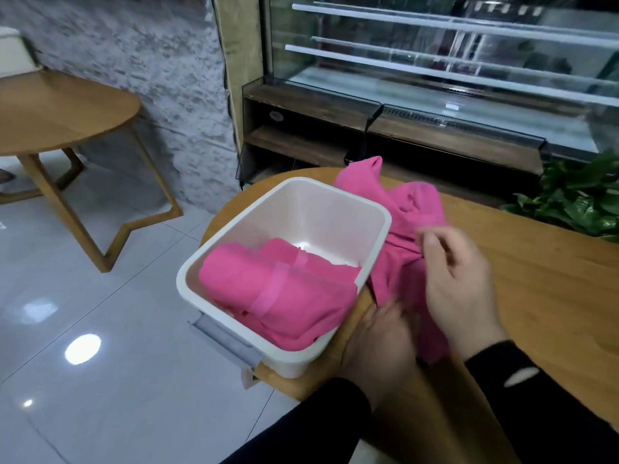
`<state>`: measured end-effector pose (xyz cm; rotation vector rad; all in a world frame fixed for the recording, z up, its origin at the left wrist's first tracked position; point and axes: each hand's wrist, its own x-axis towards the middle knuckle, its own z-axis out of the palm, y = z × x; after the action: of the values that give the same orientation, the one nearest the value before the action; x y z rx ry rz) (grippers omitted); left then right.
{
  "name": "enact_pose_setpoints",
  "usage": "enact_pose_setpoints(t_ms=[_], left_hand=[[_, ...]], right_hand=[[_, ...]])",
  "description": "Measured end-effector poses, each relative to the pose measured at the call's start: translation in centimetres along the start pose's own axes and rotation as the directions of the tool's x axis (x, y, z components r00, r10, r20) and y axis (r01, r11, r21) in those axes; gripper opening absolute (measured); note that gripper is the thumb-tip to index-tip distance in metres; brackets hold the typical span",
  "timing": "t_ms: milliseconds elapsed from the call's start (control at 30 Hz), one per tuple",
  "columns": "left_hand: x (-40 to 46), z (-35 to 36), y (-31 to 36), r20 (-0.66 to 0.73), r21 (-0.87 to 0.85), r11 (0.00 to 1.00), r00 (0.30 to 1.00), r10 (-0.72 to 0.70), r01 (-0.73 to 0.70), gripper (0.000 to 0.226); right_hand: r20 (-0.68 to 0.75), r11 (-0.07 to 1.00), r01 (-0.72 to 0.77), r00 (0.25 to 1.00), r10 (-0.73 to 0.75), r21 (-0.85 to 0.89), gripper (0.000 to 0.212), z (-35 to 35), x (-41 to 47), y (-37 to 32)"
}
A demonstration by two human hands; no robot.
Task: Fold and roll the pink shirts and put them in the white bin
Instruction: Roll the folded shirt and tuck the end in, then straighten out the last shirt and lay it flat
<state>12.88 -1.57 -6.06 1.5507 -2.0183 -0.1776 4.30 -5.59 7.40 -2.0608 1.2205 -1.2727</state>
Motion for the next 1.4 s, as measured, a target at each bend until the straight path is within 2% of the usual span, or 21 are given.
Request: enact_pose_setpoints(t_ms=[67,100,133,167,233,267,333,400,467,533,600,767,867,933,1000,1100,1200,1233,1267,1333,1400], left_hand=[[-0.3,0.1,0.0,-0.003,0.078,0.993,0.996,-0.089,0.089,0.042],[-0.5,-0.1,0.3,0.027,0.079,0.993,0.995,-0.094,0.091,0.045],[-0.4,-0.4,0.7,0.057,0.034,0.996,0.994,-0.090,0.088,0.046],[-0.4,-0.9,0.7,0.081,-0.028,0.994,0.992,-0.100,0.103,0.046],[0.0,-1.3,1.0,0.071,-0.155,0.981,0.991,-0.110,0.120,0.044],[0.0,-1.5,1.1,0.065,-0.194,0.971,0.989,-0.131,0.141,0.043],[-0.1,-1.8,1.2,0.065,-0.242,0.952,0.982,-0.178,0.189,0.041],[-0.4,-2.1,0.9,0.024,-0.203,0.954,0.975,-0.221,0.221,0.042],[-0.4,-2.3,1.1,-0.033,-0.132,0.965,0.973,-0.230,0.224,0.046],[-0.1,-2.6,1.9,-0.041,-0.084,0.966,0.968,-0.248,0.244,0.053],[-0.1,-2.5,2.0,0.002,-0.028,0.966,0.967,-0.255,0.255,0.061],[0.1,-1.9,2.2,0.046,0.103,0.969,0.972,-0.231,0.226,0.070],[0.1,-1.6,2.0,0.024,0.100,0.972,0.976,-0.215,0.212,0.073],[0.2,-1.3,2.0,0.039,0.102,0.974,0.978,-0.206,0.201,0.074],[0.2,-1.1,2.1,0.044,0.103,0.974,0.978,-0.205,0.200,0.076],[0.1,-0.8,2.3,0.071,0.098,0.981,0.982,-0.175,0.168,0.082],[0.9,-0.3,3.7,0.053,0.004,0.993,0.992,-0.118,0.118,0.095],[1.4,-0.3,4.4,0.017,-0.026,0.995,0.995,-0.100,0.101,0.099],[2.1,-0.2,5.5,-0.025,-0.028,0.997,0.997,-0.079,0.078,0.102],[4.1,1.1,8.1,-0.061,-0.009,0.999,0.997,-0.037,0.037,0.098],[4.8,3.0,9.9,-0.028,-0.100,0.991,0.995,-0.091,0.088,0.083]], right_hand=[[0.118,0.970,-0.158,0.976,0.182,-0.187,0.020,-1.3,-2.6,4.6],[0.211,0.939,-0.229,0.935,0.286,-0.258,0.036,-1.8,-4.0,6.5],[0.307,0.914,-0.220,0.893,0.329,-0.340,0.056,-2.4,-5.4,8.1],[0.396,0.895,-0.138,0.860,0.321,-0.424,0.071,-2.5,-6.4,9.6],[0.480,0.827,0.033,0.827,0.293,-0.561,0.078,-2.6,-7.4,11.2],[0.471,0.808,0.055,0.834,0.286,-0.587,0.069,-2.6,-7.6,11.4],[0.400,0.838,0.026,0.886,0.233,-0.546,0.040,-2.2,-7.5,11.5],[0.325,0.869,0.033,0.934,0.149,-0.494,0.016,-1.2,-7.6,11.9],[0.299,0.907,0.023,0.947,0.115,-0.421,0.015,-1.4,-7.8,12.5],[0.336,0.948,-0.111,0.918,0.213,-0.299,0.021,-3.3,-7.7,12.8],[0.310,0.954,-0.221,0.910,0.276,-0.201,0.012,-5.7,-8.1,13.2],[0.044,0.920,-0.387,0.920,0.389,-0.057,0.023,-13.1,-10.9,15.6],[-0.179,0.882,-0.472,0.868,0.463,-0.010,0.029,-17.6,-12.7,16.6],[-0.336,0.849,-0.529,0.798,0.500,0.009,0.028,-20.9,-14.1,17.4],[-0.405,0.826,-0.563,0.754,0.518,0.010,0.025,-23.7,-15.4,18.4],[-0.373,0.807,-0.589,0.756,0.537,-0.031,0.023,-26.0,-16.9,19.7],[-0.293,0.842,-0.520,0.835,0.466,-0.143,0.021,-26.2,-17.7,20.3],[-0.226,0.856,-0.472,0.876,0.427,-0.212,0.022,-25.5,-17.5,20.5],[-0.146,0.862,-0.422,0.906,0.397,-0.280,0.030,-25.1,-17.6,20.7],[-0.023,0.841,-0.387,0.912,0.410,-0.378,0.061,-25.1,-17.6,20.8],[0.048,0.832,-0.324,0.922,0.385,-0.451,0.077,-25.1,-17.5,20.9]])
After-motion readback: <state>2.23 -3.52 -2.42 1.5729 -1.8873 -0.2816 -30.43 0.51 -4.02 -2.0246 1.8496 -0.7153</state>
